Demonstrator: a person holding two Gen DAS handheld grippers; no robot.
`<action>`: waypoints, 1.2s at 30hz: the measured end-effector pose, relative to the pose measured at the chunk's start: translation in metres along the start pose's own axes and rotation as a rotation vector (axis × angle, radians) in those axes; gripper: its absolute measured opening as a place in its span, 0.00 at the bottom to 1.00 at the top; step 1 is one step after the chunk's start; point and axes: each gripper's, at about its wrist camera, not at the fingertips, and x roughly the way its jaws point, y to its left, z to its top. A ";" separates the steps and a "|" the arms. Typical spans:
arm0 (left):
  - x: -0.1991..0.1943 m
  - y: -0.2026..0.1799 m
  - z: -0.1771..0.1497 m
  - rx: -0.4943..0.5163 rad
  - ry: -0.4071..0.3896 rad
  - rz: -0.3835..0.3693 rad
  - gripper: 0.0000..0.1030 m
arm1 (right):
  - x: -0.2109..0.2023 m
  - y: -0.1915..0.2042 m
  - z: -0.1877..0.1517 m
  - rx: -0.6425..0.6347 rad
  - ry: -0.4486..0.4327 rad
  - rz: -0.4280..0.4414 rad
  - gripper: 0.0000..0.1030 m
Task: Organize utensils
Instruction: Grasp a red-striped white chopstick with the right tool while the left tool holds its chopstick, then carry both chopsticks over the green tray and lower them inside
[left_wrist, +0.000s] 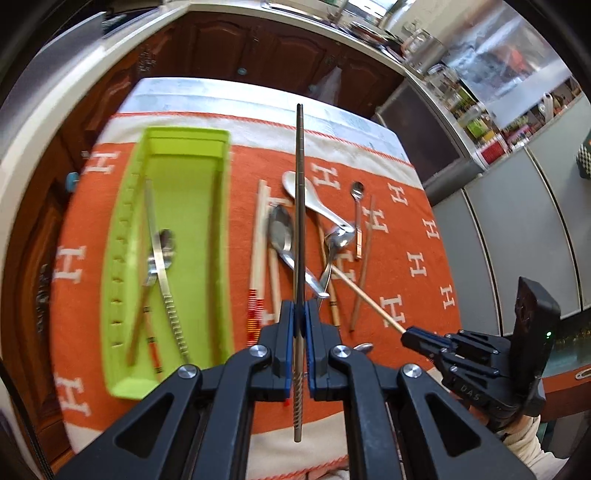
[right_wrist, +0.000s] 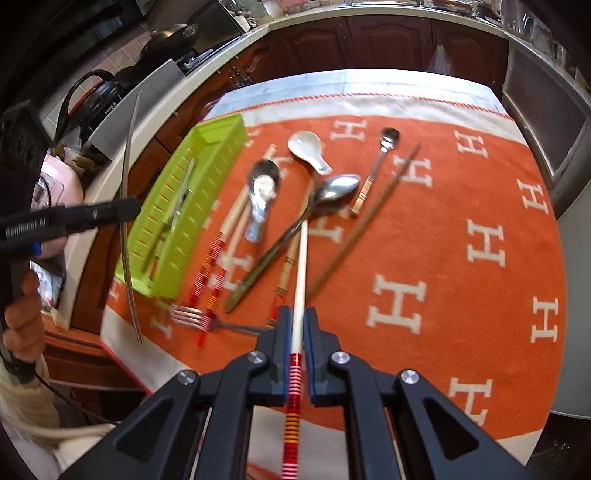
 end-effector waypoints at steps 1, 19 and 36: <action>-0.007 0.007 0.001 -0.013 -0.012 0.012 0.03 | 0.000 0.007 0.004 -0.007 -0.008 0.003 0.05; 0.045 0.089 0.044 -0.081 0.067 0.152 0.03 | -0.017 0.040 0.031 0.051 -0.068 0.049 0.05; 0.051 0.104 0.027 -0.110 -0.007 0.259 0.46 | 0.093 0.101 0.110 0.307 -0.061 0.132 0.05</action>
